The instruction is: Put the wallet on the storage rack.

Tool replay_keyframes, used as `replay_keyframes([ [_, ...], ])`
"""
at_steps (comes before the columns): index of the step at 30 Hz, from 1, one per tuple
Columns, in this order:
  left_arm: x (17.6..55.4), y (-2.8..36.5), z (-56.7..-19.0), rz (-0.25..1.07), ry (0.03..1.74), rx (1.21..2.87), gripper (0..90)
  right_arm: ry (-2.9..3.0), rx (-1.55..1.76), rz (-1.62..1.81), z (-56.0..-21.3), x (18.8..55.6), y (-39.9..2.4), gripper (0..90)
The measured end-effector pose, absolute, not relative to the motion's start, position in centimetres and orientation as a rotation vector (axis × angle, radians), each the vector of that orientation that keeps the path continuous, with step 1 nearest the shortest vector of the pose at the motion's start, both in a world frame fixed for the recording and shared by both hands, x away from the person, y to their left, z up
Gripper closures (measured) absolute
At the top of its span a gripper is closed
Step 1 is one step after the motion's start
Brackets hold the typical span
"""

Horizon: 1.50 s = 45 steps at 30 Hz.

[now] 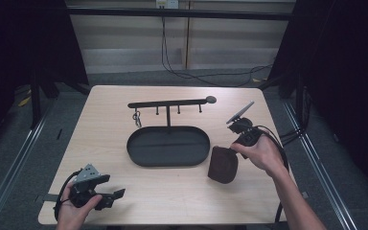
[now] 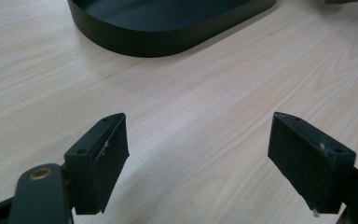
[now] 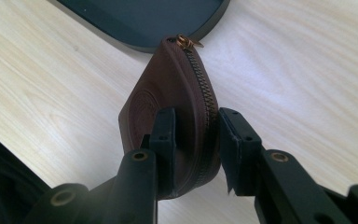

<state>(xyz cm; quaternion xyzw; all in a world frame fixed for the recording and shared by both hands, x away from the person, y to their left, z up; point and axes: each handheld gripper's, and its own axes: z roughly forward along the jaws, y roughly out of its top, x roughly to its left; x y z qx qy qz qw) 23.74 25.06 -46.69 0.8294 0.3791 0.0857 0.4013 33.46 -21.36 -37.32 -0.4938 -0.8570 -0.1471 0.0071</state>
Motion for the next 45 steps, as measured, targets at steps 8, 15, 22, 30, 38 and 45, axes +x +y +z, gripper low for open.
replay_keyframes([
  [8,23.9,25.1,-46.6,0.216,0.959,2.092,20.0,-2.727,-1.557,-0.46,-35.5,34.1,-20.8,68.7],
  [15,23.9,25.2,-46.6,0.219,0.961,2.087,20.0,-2.724,-1.585,-0.452,-34.9,34.6,-21.1,68.7],
  [22,23.8,25.3,-46.6,0.212,0.969,2.076,20.0,-2.731,-1.599,-0.457,-34.0,35.3,-21.0,68.7],
  [30,23.8,25.5,-46.6,0.217,0.969,2.071,20.0,-2.741,-1.604,-0.467,-33.2,35.8,-20.5,68.6],
  [38,23.8,25.3,-46.6,0.212,0.965,2.08,20.0,-2.758,-1.607,-0.473,-31.8,36.5,-19.9,68.7],
  [45,23.6,25.5,-46.5,0.218,0.967,2.075,20.1,-2.737,-1.577,-0.548,-31.4,37.2,-19.1,68.7],
])
